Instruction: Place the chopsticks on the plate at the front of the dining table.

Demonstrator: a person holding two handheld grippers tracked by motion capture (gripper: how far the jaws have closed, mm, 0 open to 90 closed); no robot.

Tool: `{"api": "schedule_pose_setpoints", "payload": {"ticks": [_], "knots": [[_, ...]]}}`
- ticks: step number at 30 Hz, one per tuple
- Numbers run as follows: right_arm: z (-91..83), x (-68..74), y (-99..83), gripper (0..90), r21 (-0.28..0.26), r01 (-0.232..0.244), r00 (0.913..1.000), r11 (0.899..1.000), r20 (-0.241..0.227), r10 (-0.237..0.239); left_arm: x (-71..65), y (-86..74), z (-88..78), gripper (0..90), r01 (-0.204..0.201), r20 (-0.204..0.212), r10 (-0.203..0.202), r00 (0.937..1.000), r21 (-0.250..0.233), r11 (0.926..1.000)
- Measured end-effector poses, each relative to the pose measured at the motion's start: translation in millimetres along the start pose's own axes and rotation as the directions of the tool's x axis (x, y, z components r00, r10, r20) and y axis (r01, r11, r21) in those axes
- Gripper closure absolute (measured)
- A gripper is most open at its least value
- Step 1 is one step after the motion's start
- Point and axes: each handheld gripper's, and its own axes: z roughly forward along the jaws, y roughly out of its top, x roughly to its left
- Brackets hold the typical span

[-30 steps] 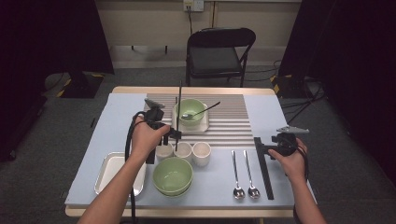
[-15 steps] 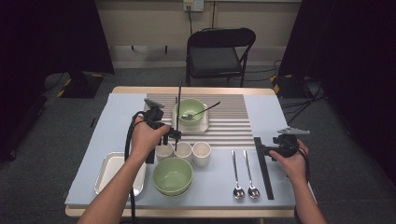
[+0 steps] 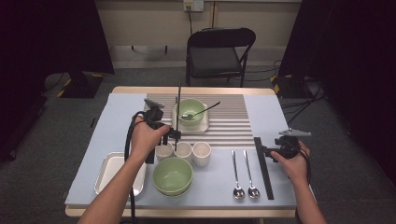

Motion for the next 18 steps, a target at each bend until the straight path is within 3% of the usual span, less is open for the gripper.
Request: {"api": "schedule_pose_setpoints", "payload": {"ticks": [18], "knots": [[-1.7,-7.2,-7.7,16.6,0.019,0.005,0.9996,1.0,0.026,-0.006,2.5,-0.1,-2.6,86.6,0.003,-0.007,-0.003,1.0,-0.005,1.0]]}}
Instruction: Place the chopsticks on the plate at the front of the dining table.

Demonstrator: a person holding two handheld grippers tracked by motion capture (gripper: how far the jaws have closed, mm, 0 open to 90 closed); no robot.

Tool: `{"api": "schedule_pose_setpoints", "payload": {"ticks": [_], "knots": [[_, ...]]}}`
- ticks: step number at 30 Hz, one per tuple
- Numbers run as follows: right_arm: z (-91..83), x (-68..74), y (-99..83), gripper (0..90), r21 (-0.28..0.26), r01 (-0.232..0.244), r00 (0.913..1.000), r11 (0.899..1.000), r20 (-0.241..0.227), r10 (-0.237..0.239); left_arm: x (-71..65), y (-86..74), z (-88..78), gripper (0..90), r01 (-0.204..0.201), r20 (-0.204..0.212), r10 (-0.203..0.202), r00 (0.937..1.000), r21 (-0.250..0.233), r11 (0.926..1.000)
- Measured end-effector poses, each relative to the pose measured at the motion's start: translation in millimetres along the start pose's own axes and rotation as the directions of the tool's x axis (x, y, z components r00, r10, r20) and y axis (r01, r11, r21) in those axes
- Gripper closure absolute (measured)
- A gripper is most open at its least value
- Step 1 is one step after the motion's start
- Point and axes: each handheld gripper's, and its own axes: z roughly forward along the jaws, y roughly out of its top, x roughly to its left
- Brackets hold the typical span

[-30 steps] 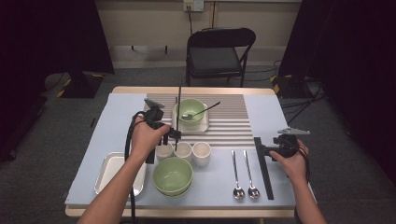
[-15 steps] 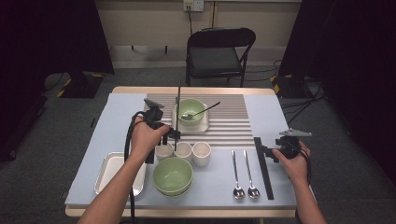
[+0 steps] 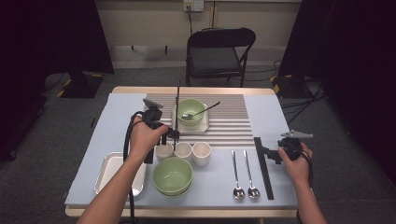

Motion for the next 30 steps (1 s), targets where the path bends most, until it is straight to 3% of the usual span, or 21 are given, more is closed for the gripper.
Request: {"api": "schedule_pose_setpoints", "payload": {"ticks": [30], "knots": [[-0.1,-6.1,-9.6,15.6,0.043,0.041,0.998,0.998,0.047,-0.043,4.6,-0.6,-5.1,86.5,0.002,-0.009,-0.003,1.0,-0.001,1.0]]}}
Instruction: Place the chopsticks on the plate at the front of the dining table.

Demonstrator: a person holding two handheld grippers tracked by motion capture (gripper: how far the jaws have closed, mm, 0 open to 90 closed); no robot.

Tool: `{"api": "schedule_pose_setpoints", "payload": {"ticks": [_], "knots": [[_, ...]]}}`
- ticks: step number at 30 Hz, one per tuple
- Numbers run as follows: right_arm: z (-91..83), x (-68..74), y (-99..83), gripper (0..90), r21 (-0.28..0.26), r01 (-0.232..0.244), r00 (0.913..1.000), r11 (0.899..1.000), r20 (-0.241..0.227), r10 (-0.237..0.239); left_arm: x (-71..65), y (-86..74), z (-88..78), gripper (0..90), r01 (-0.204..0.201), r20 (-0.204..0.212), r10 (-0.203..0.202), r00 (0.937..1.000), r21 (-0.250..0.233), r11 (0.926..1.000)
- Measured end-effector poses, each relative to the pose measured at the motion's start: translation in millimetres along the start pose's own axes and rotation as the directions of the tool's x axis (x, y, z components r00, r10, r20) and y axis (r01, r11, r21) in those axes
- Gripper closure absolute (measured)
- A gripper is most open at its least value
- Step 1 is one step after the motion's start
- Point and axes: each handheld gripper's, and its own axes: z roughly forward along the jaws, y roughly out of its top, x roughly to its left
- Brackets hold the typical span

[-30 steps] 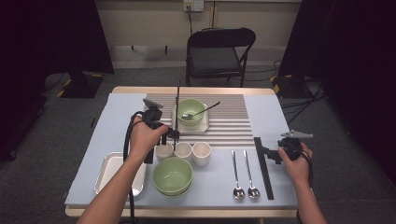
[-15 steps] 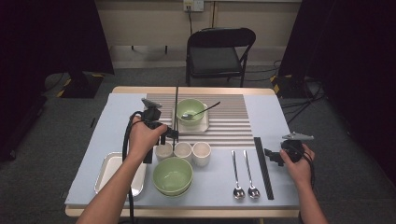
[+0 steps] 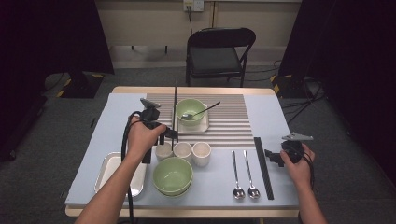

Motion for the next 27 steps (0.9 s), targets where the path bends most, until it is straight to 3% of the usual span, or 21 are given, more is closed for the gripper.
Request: {"api": "schedule_pose_setpoints", "payload": {"ticks": [17,27], "knots": [[0.5,1.4,-0.3,15.3,0.004,0.003,1.0,1.0,0.008,-0.003,12.0,3.8,-3.1,86.5,0.024,-0.011,-0.024,0.9996,-0.012,0.9996],[0.5,1.7,-0.5,15.3,0.002,0.007,0.9999,1.0,0.011,-0.007,21.0,9.7,1.2,86.6,0.025,-0.045,-0.025,0.9987,-0.011,0.9996]]}}
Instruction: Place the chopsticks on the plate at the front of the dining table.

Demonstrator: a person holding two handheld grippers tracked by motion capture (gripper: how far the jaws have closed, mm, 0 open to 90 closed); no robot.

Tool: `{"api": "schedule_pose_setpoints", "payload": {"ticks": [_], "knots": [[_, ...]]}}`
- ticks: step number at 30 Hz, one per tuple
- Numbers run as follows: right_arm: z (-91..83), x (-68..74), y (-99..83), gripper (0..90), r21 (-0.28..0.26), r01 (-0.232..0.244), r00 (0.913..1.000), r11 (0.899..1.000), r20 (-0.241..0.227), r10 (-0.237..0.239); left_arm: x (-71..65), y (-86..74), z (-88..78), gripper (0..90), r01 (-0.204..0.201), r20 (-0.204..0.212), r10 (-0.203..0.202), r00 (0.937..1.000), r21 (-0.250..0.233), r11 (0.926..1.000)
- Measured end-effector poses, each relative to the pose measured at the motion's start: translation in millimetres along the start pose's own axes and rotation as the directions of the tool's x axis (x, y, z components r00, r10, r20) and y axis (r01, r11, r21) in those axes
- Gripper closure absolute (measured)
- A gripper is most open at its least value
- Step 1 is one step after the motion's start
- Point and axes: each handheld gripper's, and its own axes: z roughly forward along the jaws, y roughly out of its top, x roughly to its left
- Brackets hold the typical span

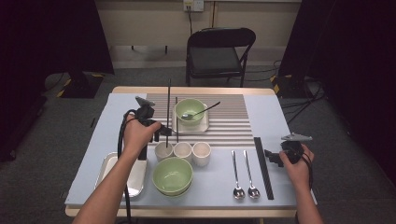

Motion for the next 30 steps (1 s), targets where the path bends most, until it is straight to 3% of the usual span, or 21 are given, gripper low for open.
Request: {"api": "schedule_pose_setpoints", "payload": {"ticks": [5,8,30], "knots": [[0.0,0.2,-0.1,15.3,0.0,0.002,1.0,1.0,0.004,-0.002,0.5,2.4,4.2,86.6,0.022,0.005,-0.022,0.9998,0.001,0.9998],[0.0,0.2,-0.1,15.3,0.0,0.002,1.0,1.0,0.005,-0.002,1.4,3.7,7.6,86.6,0.038,-0.014,-0.038,0.9992,0.006,0.9993],[0.0,0.2,-0.2,15.3,-0.001,0.004,1.0,1.0,0.003,-0.004,1.3,14.6,19.6,86.6,0.047,-0.042,-0.046,0.9981,0.006,0.9989]]}}
